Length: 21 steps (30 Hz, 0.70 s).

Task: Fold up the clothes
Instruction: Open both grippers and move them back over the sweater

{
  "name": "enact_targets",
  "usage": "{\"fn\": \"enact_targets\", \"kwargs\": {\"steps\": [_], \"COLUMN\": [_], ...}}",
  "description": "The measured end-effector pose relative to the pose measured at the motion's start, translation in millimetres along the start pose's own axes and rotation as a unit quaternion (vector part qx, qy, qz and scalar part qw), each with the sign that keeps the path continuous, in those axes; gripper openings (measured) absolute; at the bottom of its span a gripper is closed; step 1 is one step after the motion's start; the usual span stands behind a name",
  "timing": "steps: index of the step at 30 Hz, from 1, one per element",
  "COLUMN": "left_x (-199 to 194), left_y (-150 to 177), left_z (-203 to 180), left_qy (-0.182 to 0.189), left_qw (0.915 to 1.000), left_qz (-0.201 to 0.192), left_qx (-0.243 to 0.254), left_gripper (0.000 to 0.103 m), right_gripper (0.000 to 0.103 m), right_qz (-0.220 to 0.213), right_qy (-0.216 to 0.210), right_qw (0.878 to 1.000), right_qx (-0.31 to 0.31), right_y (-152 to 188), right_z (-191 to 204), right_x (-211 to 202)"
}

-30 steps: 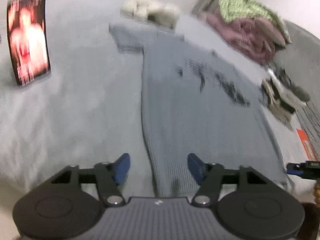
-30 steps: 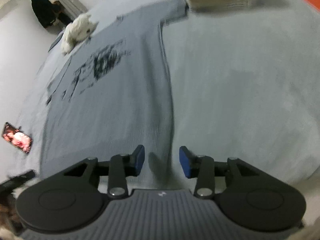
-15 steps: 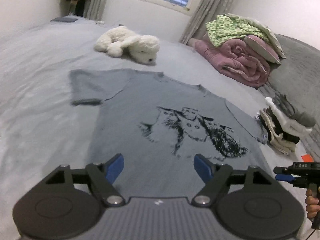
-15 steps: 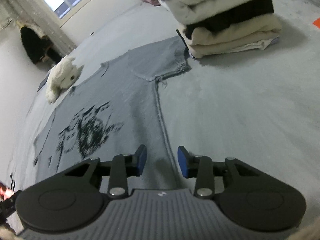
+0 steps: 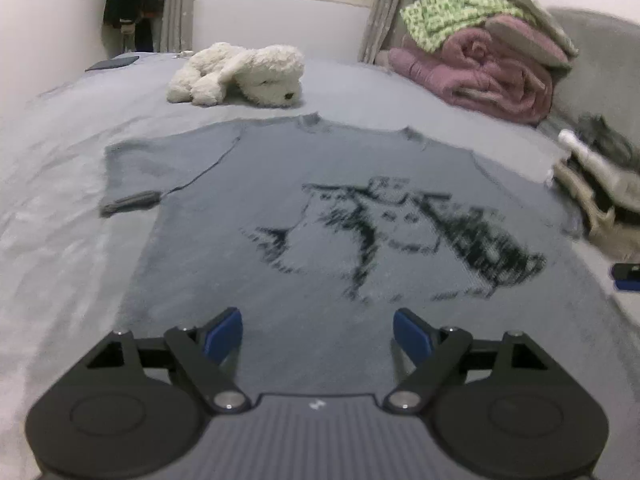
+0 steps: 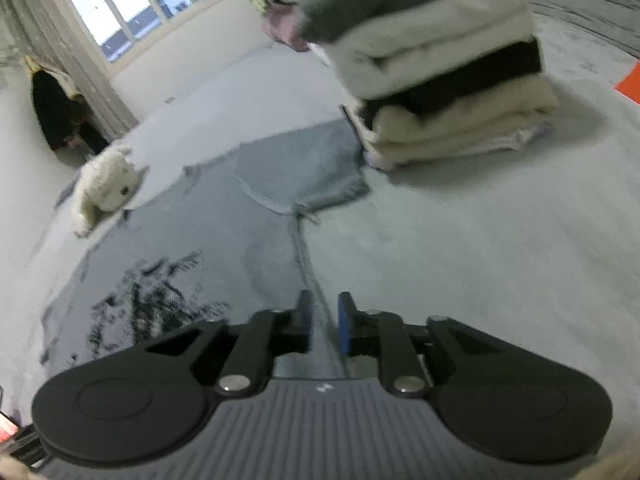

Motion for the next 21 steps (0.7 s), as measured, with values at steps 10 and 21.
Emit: {"fn": "enact_targets", "kwargs": {"steps": [10, 21], "left_x": [14, 36], "left_y": [-22, -41], "left_z": [-18, -3], "left_qy": [-0.025, -0.021], "left_qw": [0.9996, 0.9993], "left_qz": [0.01, 0.008], "left_qx": [0.005, -0.031], "left_gripper": [0.087, 0.096], "right_gripper": [0.045, 0.05], "right_qz": [0.03, -0.018], "right_qy": [-0.002, 0.018], "right_qw": [0.998, 0.992], "right_qx": [0.062, 0.126], "right_y": [-10, -32], "right_z": [3, -2], "right_x": [36, 66]}}
Point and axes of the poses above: each gripper's, at about its wrist camera, not at the fingertips, and x roughly the way its jaws point, z to its left, y to its underside, the point moved 1 cm from there along x, roughly the way its jaws point, and after that the axes turned 3 degrees about -x, right-handed, at the moved point
